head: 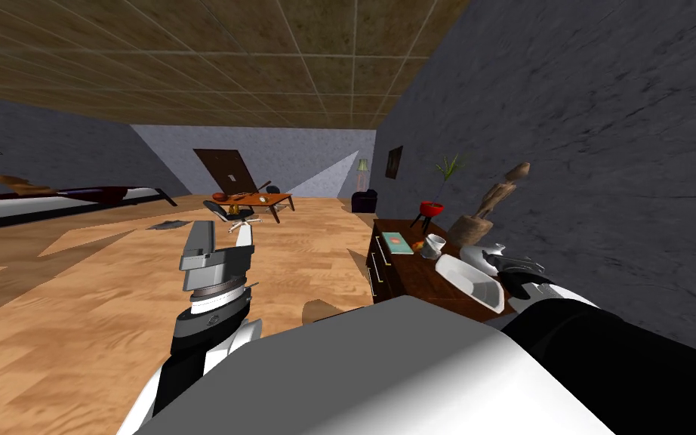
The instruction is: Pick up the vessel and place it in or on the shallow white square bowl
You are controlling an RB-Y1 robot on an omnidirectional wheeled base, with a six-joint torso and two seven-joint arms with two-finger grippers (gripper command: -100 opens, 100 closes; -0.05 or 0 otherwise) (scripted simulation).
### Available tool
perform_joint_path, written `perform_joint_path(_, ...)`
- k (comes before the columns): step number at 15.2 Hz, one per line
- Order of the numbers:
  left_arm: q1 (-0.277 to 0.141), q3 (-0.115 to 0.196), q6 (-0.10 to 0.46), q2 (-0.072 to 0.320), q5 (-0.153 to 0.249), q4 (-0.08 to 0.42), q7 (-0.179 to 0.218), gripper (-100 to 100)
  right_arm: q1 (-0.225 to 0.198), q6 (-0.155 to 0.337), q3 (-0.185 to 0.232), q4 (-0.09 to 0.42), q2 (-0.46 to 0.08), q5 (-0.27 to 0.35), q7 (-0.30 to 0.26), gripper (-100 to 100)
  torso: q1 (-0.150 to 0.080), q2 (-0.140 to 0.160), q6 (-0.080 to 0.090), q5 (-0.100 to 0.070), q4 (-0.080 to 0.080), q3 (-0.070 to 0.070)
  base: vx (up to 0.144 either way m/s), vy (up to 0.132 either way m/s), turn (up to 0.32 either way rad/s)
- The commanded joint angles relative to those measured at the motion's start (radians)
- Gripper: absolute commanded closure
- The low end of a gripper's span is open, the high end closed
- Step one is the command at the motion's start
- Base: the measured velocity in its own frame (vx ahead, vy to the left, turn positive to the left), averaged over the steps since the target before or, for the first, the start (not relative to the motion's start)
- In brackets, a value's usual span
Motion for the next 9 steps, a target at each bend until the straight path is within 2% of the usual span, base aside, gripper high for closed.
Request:
perform_joint_path(1, 0.0, 0.0, 0.0, 0.0, 0.0, 0.0, 0.0, 0, -0.009, 0.004, -0.019, 0.036, -0.005, 0.019, 0.017, -100, 0.0, 0.0, 0.0, 0.0, 0.0, 0.0, 0.096, -0.026, 0.034)
perform_joint_path(3, 0.0, 0.0, 0.0, 0.0, 0.0, 0.0, 0.0, 0, -0.007, 0.022, -0.041, 0.069, -0.015, 0.037, 0.036, -100, -0.001, 0.0, 0.0, 0.0, 0.0, 0.0, 0.14, -0.039, 0.061)
perform_joint_path(4, 0.0, 0.0, 0.0, 0.0, 0.0, 0.0, 0.0, 0, -0.013, 0.001, -0.031, 0.063, -0.014, 0.027, 0.022, -100, -0.002, -0.001, 0.0, 0.0, 0.0, 0.0, 0.099, -0.033, 0.032)
perform_joint_path(5, 0.0, 0.0, 0.0, 0.0, 0.0, 0.0, 0.0, 0, -0.01, -0.033, -0.064, 0.095, -0.014, 0.035, 0.03, -100, -0.002, 0.0, 0.0, 0.0, 0.0, 0.0, 0.057, -0.012, 0.036)
perform_joint_path(6, 0.0, 0.0, 0.0, 0.0, 0.0, 0.0, 0.0, 0, -0.01, -0.033, -0.064, 0.095, -0.014, 0.035, 0.03, -100, -0.001, 0.003, 0.0, 0.0, 0.001, 0.001, 0.053, 0.001, 0.034)
perform_joint_path(7, 0.0, 0.0, 0.0, 0.0, 0.0, 0.0, 0.0, 0, -0.007, -0.067, -0.095, 0.123, -0.011, 0.041, 0.034, -100, 0.0, 0.004, 0.0, 0.0, 0.001, 0.002, 0.056, 0.017, 0.041)
perform_joint_path(8, 0.0, 0.0, 0.0, 0.0, 0.0, 0.0, 0.0, 0, -0.007, -0.069, -0.095, 0.123, -0.011, 0.041, 0.034, -100, 0.002, 0.005, 0.0, 0.0, 0.001, 0.003, 0.056, 0.019, 0.028)
perform_joint_path(9, 0.0, 0.0, 0.0, 0.0, 0.0, 0.0, 0.0, 0, -0.005, -0.101, -0.125, 0.15, -0.009, 0.047, 0.039, -100, 0.002, 0.005, 0.0, 0.0, 0.001, 0.003, 0.061, 0.014, 0.041)
